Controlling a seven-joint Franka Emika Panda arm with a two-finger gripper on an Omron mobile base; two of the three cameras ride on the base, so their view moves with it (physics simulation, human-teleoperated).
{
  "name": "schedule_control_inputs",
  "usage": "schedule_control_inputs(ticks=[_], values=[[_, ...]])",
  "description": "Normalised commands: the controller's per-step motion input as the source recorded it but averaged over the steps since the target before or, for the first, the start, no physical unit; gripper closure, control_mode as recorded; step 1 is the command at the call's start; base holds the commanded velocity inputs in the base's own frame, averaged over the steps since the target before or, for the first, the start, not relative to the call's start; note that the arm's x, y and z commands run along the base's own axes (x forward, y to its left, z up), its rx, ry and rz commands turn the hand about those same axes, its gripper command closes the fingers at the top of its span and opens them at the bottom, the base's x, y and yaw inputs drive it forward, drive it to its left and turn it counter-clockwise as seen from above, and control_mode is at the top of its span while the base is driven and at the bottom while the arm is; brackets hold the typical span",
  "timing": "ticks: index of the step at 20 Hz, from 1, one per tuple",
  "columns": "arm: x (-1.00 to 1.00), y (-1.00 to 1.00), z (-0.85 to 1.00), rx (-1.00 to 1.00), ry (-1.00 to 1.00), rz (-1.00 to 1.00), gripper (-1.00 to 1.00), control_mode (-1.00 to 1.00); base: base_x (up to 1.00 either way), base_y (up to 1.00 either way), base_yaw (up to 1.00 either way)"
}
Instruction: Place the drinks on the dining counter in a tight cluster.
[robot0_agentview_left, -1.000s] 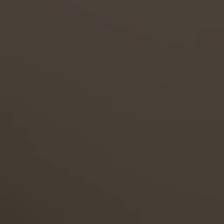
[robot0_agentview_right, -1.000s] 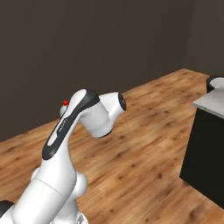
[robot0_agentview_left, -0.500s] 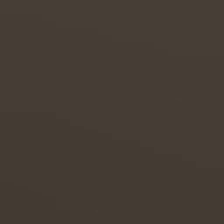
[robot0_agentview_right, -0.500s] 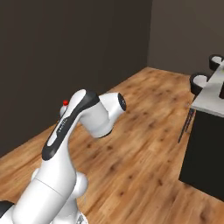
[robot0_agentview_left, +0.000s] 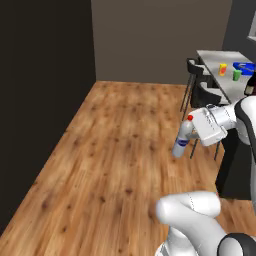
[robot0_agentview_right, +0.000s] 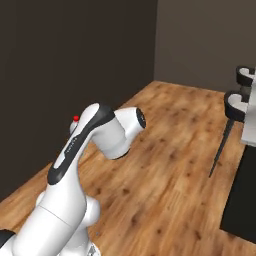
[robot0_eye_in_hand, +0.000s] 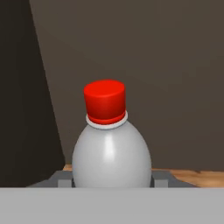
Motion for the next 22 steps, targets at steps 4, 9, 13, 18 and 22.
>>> schedule_control_inputs(ticks=[4,9,13,18,22], values=[[0.00,0.00,0.00,0.00,0.00,0.00,1.00,1.00,1.00,0.41,-0.11],[0.00,0.00,0.00,0.00,0.00,0.00,1.00,1.00,1.00,0.16,-0.26],[0.00,0.00,0.00,0.00,0.00,0.00,1.00,1.00,1.00,0.23,-0.54],[0.00,0.00,0.00,0.00,0.00,0.00,1.00,1.00,0.99,0.37,-0.61],[0.00,0.00,0.00,0.00,0.00,0.00,1.00,1.00,0.95,0.52,-0.64]])
